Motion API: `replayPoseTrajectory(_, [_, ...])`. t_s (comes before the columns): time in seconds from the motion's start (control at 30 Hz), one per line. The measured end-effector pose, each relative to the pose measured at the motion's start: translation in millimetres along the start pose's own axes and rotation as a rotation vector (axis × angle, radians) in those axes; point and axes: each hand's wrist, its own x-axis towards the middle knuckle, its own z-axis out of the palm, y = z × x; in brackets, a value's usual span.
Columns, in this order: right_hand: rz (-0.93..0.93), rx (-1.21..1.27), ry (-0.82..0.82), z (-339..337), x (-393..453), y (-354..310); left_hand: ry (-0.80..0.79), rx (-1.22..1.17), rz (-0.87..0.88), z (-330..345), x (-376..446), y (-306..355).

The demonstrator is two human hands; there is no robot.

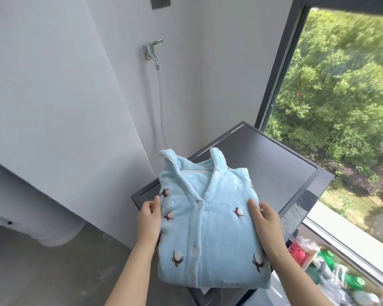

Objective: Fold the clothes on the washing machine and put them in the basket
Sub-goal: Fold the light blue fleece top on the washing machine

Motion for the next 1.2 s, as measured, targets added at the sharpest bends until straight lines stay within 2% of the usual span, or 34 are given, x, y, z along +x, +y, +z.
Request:
replayPoseTrajectory(0.13, [-0.048, -0.146, 0.034, -9, -34, 14, -0.330, -0.286, -0.334, -12, -40, -6])
replayPoseTrajectory(0.23, [-0.128, -0.194, 0.047, -4, -47, 17, -0.471, -0.510, -0.403, -11, -56, -9])
replayPoseTrajectory(0.3, [-0.164, -0.246, 0.043, -2, -45, 14, -0.455, -0.495, -0.371, -8, -57, -8])
replayPoseTrajectory(0.4, [-0.180, -0.264, 0.038, -7, -41, 19, -0.290, -0.435, -0.161, -6, -57, -11])
replayPoseTrajectory(0.47, [-0.181, -0.233, 0.065, -13, -39, 26, -0.106, -0.223, 0.041, -11, -55, -18])
replayPoseTrajectory(0.53, [-0.162, -0.210, 0.052, -14, -38, 31, 0.001, 0.021, 0.130, -17, -51, -26])
replayPoseTrajectory(0.6, [-0.126, -0.197, -0.005, -14, -36, 33, -0.025, 0.121, 0.123, -19, -47, -28])
replayPoseTrajectory(0.67, [-0.087, -0.167, -0.069, -16, -32, 32, -0.118, 0.177, 0.035, -18, -40, -27])
replayPoseTrajectory(0.73, [-0.049, -0.137, -0.101, -21, -27, 25, -0.178, 0.000, -0.170, -18, -29, -17])
replayPoseTrajectory(0.8, [0.000, -0.087, -0.074, -24, -15, 15, -0.289, -0.354, -0.416, -17, -7, -5])
replayPoseTrajectory(0.9, [0.039, -0.042, -0.041, -20, 14, -3, -0.434, -0.719, -0.548, -9, 21, 18])
replayPoseTrajectory(1.07, [0.116, -0.019, -0.190, 8, 64, -33, -0.500, -0.688, -0.471, 8, 40, 48])
replayPoseTrajectory(1.2, [0.206, 0.245, -0.197, 12, 96, -28, -0.454, -0.641, -0.382, 20, 57, 68])
